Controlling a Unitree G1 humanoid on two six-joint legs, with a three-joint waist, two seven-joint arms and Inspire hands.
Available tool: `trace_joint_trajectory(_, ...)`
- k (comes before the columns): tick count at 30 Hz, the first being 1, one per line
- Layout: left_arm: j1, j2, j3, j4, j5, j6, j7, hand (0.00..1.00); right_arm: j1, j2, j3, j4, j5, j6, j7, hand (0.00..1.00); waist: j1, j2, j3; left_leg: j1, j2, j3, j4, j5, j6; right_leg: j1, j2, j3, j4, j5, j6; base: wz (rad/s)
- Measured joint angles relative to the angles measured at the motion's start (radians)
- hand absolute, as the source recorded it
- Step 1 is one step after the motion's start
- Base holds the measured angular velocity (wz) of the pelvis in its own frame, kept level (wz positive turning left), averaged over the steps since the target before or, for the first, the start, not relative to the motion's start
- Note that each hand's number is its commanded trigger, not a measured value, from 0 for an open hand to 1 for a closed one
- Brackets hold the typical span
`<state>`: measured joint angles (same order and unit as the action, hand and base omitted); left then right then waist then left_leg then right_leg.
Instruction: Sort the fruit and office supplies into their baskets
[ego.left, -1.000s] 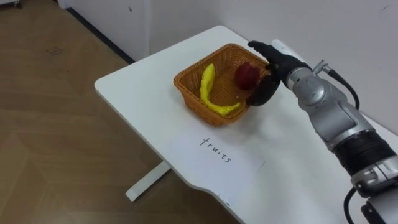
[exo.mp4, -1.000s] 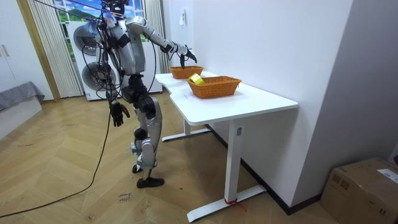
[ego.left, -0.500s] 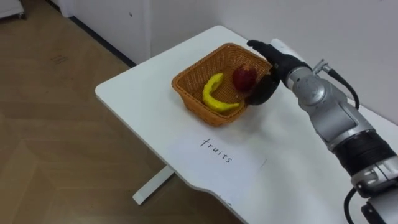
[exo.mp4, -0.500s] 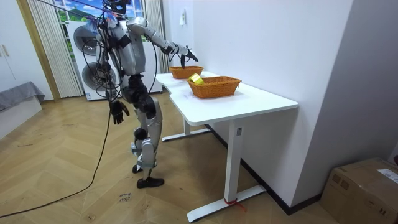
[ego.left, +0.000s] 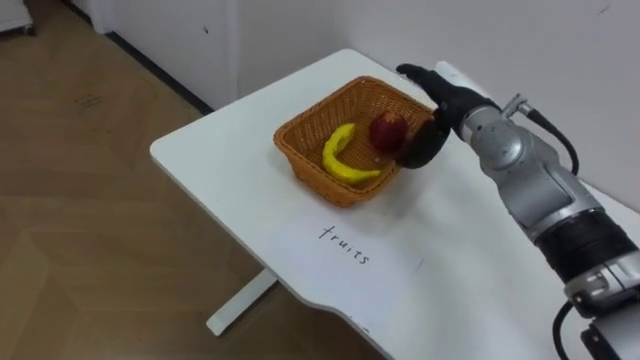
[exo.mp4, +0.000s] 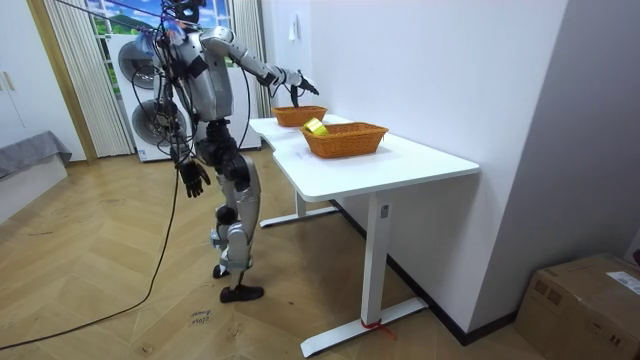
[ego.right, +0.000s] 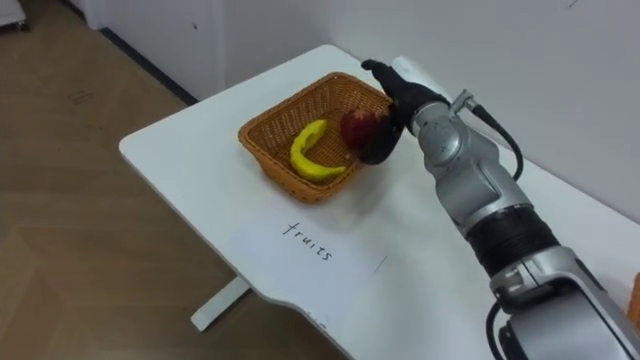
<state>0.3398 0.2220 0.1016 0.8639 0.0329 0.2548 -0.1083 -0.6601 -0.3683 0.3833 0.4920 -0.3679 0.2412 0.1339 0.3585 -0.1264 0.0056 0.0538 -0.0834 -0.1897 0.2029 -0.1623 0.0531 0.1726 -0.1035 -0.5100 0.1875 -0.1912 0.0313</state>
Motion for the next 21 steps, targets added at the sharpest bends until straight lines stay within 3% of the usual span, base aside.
trace_joint_trajectory(4, -0.007, 0.0, 0.001, 0.006, 0.0, 0.0, -0.001, 0.0, 0.02, -0.005, -0.044, -0.038, 0.005, -0.001, 0.0, 0.0, -0.03, 0.005, -0.0019, 0.002, 0.0, 0.014, 0.004, -0.003, 0.005, -0.002, -0.001, 0.022, 0.004, 0.0, 0.0, -0.12)
trace_joint_trajectory(7, -0.022, 0.0, 0.0, 0.021, 0.0, 0.001, -0.001, 0.0, 0.02, -0.029, -0.085, -0.057, 0.026, 0.0, 0.0, 0.0, -0.051, 0.012, -0.0112, -0.011, -0.001, 0.024, 0.005, -0.004, 0.007, -0.027, -0.005, 0.039, 0.023, 0.0, 0.0, -0.13)
trace_joint_trajectory(14, -0.041, -0.003, -0.005, 0.013, 0.001, 0.0, 0.011, 0.0, 0.021, -0.072, -0.135, -0.135, 0.031, 0.0, -0.031, 0.0, -0.09, 0.03, -0.0133, -0.016, 0.002, 0.061, 0.004, -0.004, 0.014, -0.062, -0.015, 0.072, 0.055, -0.001, 0.002, -0.15)
trace_joint_trajectory(17, -0.044, -0.002, -0.004, 0.002, -0.001, -0.004, 0.021, 0.0, 0.021, -0.083, -0.152, -0.215, 0.061, -0.001, -0.059, 0.0, -0.123, 0.035, -0.0154, -0.017, 0.002, 0.074, 0.003, -0.003, 0.018, -0.066, -0.018, 0.078, 0.057, 0.0, 0.002, -0.07)
trace_joint_trajectory(21, -0.066, 0.001, -0.003, -0.004, -0.002, -0.03, 0.041, 0.0, 0.023, -0.09, -0.183, -0.265, 0.128, -0.003, -0.1, 0.0, -0.155, 0.027, -0.0182, -0.007, 0.004, 0.086, -0.006, -0.003, 0.019, -0.067, -0.017, 0.091, 0.057, -0.001, 0.003, -0.09)
